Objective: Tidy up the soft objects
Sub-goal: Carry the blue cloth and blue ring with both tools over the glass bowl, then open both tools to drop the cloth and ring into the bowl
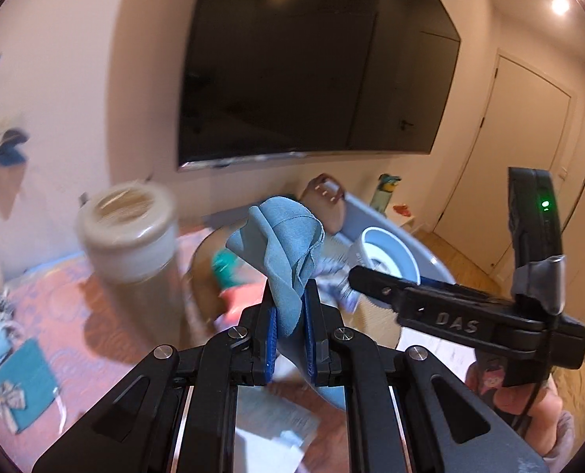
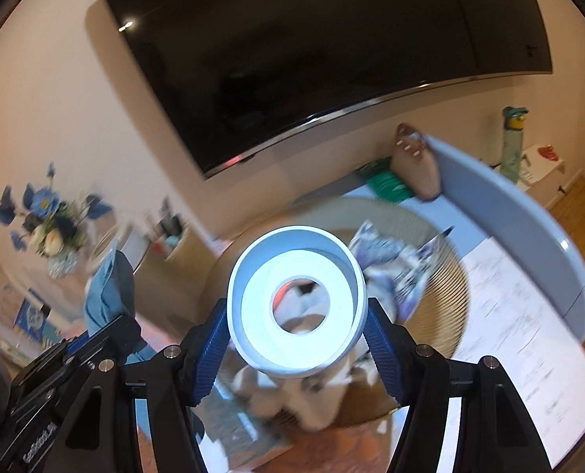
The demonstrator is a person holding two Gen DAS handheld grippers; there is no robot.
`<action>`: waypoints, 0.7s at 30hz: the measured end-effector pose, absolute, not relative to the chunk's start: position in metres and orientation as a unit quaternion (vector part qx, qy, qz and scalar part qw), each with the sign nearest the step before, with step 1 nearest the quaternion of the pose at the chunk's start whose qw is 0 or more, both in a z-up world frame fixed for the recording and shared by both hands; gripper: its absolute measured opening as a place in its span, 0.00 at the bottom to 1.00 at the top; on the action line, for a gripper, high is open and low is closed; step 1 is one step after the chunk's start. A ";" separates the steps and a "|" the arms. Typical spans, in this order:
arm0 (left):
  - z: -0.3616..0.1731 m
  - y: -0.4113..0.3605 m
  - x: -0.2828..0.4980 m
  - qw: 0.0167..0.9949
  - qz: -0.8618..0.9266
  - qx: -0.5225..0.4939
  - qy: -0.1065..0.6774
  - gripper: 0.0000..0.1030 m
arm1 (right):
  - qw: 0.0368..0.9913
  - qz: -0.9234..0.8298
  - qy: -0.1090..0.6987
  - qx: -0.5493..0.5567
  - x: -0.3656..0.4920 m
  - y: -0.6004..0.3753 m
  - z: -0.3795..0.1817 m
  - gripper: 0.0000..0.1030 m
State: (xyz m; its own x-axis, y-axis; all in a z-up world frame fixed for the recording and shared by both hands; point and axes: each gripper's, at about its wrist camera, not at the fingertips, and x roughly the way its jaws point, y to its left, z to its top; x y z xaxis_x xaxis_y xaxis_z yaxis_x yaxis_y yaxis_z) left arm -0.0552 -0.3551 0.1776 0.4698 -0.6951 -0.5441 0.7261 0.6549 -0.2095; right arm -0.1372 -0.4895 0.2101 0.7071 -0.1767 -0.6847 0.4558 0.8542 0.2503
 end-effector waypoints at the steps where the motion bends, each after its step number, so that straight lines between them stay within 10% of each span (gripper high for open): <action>1: 0.180 -0.363 -0.053 0.857 -0.418 0.024 0.302 0.08 | 0.900 -0.180 0.340 0.205 -0.136 -0.495 0.211 0.63; 9: 0.166 -0.407 -0.035 0.843 -0.426 0.053 0.323 0.10 | 0.888 -0.189 0.352 0.228 -0.119 -0.540 0.203 0.67; 12: 0.155 -0.417 -0.034 0.839 -0.417 0.088 0.337 0.43 | 0.884 -0.201 0.356 0.227 -0.114 -0.545 0.199 0.84; 14: 0.151 -0.418 -0.035 0.845 -0.403 0.103 0.336 0.85 | 0.884 -0.202 0.351 0.234 -0.114 -0.547 0.198 0.86; 21: 0.149 -0.417 -0.039 0.849 -0.396 0.132 0.324 0.88 | 0.881 -0.200 0.351 0.246 -0.117 -0.543 0.197 0.86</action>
